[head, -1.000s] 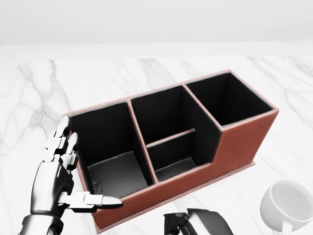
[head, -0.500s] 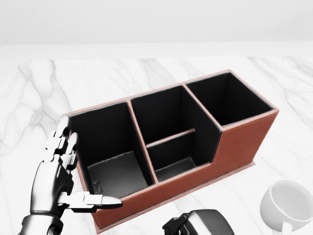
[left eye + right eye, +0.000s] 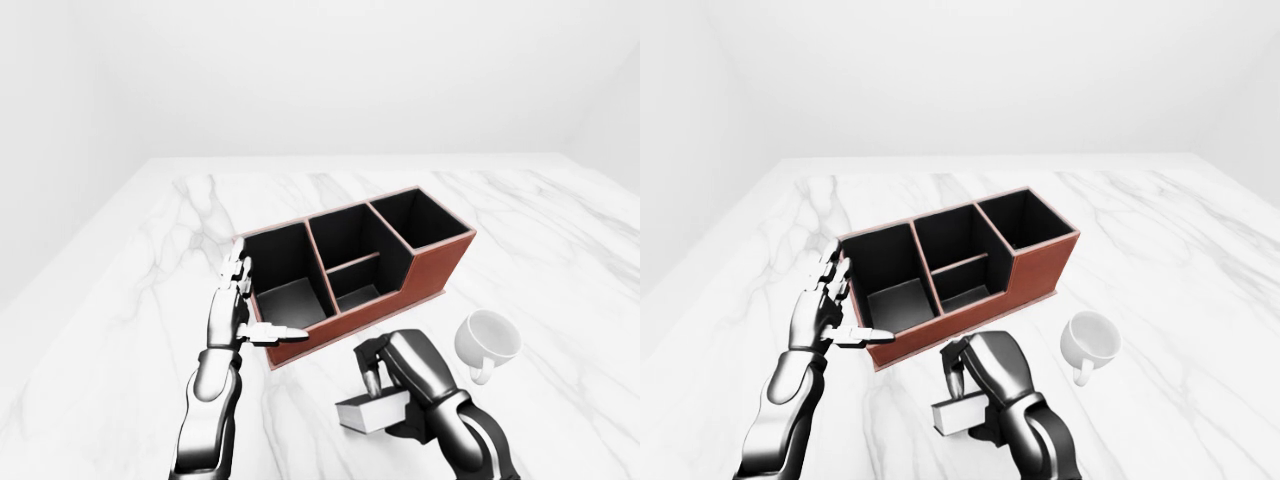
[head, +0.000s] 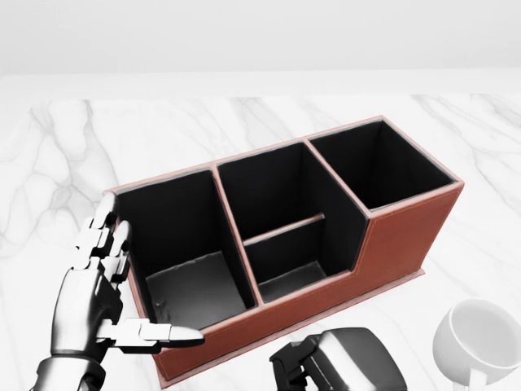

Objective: Pick up the book and place it in the front compartment of the caddy.

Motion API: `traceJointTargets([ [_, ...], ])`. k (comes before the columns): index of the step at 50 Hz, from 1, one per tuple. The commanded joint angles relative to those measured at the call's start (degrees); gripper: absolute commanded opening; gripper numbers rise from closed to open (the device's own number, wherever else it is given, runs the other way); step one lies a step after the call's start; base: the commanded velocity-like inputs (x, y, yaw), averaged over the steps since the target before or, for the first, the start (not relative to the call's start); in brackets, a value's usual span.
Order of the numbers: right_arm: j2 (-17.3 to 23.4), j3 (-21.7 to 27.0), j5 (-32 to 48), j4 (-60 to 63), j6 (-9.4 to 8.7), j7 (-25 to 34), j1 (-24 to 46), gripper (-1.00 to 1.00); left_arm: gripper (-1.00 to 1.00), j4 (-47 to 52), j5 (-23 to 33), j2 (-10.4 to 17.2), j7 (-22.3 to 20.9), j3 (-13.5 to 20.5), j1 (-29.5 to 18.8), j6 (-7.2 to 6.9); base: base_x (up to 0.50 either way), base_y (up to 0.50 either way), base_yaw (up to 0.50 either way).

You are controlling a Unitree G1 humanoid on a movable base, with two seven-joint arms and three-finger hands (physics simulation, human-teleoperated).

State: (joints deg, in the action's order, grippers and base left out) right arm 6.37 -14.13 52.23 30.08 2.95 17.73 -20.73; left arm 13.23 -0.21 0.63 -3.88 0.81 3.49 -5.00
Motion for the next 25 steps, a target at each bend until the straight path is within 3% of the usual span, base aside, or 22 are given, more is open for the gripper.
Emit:
traceJointTargets([
  [1, -0.64, 0.80, 0.54, 4.48, -1.34, 1.84, 0.89, -1.00, 0.98, -0.67, -0.05, 0.03, -0.03, 0.07, -0.22, 0.00, 0.00, 0.00, 0.00],
  [25, -2.68, 1.74, 1.62, 9.67, -6.05, 8.19, 5.95, -1.00, 0.98, -0.02, -0.38, 0.15, -0.06, 0.51, -0.25, 0.00, 0.00, 0.00, 0.00],
])
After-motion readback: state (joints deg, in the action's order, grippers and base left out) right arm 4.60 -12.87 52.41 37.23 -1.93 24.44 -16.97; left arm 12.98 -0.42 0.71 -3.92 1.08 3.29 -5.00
